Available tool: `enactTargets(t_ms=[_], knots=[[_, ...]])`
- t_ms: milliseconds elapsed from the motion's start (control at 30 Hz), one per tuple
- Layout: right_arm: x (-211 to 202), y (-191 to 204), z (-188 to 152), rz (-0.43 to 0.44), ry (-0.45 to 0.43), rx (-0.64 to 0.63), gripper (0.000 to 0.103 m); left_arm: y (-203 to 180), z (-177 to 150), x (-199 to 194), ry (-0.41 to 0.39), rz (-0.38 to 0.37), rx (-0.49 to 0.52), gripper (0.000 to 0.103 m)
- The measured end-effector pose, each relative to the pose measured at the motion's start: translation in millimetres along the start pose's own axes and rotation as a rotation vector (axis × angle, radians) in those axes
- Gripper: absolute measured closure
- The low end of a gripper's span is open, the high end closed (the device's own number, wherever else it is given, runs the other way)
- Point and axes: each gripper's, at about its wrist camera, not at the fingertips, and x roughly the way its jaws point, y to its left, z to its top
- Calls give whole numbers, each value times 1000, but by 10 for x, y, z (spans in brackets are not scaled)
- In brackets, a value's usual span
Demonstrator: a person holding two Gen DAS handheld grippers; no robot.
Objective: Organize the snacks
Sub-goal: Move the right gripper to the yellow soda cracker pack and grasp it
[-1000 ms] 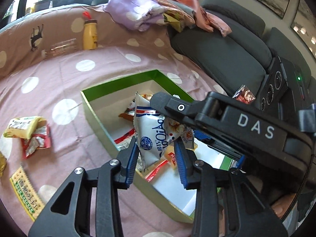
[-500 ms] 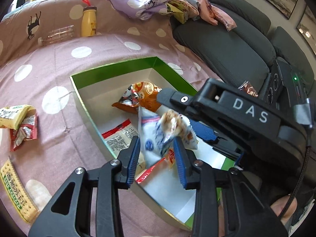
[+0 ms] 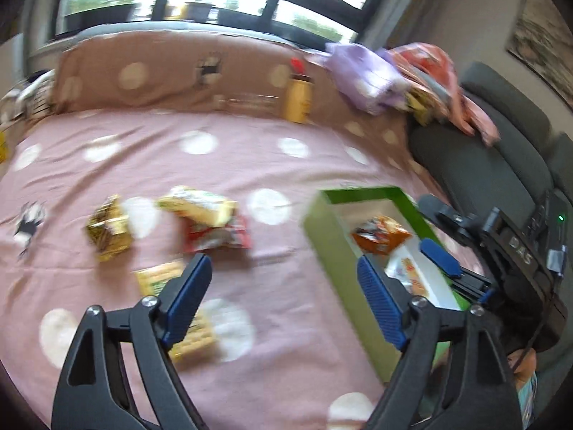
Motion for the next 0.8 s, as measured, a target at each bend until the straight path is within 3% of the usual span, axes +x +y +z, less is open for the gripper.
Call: enactTargets(t_ms=[200,400,533,700,767,800], knots=[[326,350,-196,45,136,-85,22,681,-221,37,50,55,-194,19],[840,651,-500,104,329,-140,22,1075,-303,261,121,78,-289,20],[1250,827,-753,136,478,-175,22,1193,-342,337,154,43,-338,24],[1582,898,-1016,75,580,-230,27,1257,-395,466,206,62,-356,27],[1653,866,-1075,75,618,-219,31,1286,-432,498,227,58,-369,39],[1686,849,-1095,74,633,-213,32,1289,-436,507,230,56,-371,39]])
